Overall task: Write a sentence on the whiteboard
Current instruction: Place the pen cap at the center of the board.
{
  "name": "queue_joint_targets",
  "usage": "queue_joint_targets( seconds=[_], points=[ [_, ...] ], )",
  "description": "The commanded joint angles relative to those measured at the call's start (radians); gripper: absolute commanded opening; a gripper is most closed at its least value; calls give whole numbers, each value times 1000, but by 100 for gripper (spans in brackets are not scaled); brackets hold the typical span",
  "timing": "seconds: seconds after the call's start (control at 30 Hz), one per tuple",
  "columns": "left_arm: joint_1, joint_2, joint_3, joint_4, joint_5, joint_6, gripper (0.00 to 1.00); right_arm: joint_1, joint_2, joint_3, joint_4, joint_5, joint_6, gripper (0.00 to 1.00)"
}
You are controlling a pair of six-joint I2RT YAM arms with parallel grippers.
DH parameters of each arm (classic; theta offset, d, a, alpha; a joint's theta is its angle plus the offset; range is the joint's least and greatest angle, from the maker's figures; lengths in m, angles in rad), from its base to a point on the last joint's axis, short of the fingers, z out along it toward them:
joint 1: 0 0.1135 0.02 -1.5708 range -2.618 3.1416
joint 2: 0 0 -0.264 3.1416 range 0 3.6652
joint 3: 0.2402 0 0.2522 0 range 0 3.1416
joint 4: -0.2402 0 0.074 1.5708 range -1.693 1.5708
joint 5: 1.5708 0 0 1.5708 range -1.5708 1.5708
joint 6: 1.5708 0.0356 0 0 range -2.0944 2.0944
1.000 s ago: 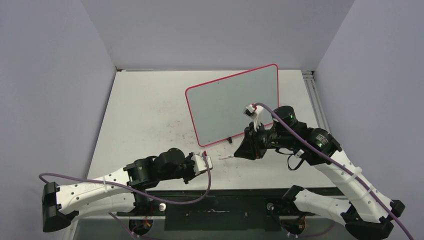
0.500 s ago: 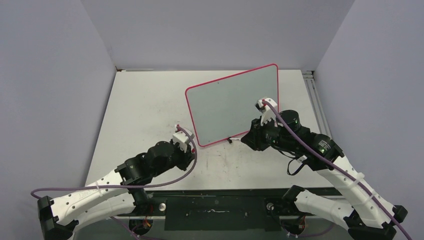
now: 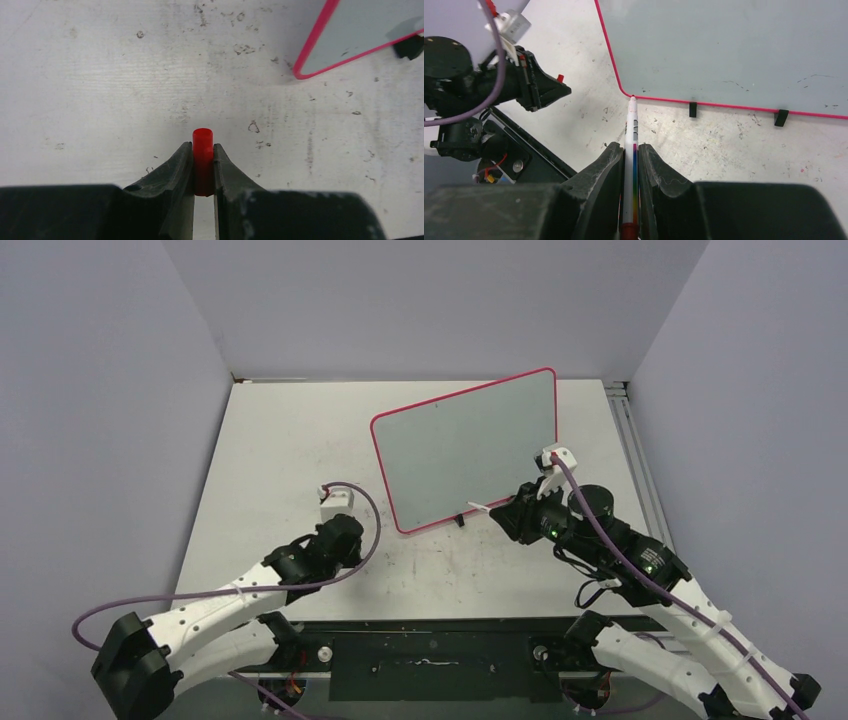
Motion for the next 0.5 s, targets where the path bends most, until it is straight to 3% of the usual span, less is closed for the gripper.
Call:
queue_joint_targets(
  seconds=[0.0,0.27,0.47],
  points=[
    [15,124,15,24,-38,-62,2,1,-43,-21,83,53,9,5],
    [39,279,1,131,-23,-66,2,1,-72,-45,87,70,-10,5],
    [42,347,19,141,-19,-71,7,0,-82,-62,87,77,-11,5]
  ],
)
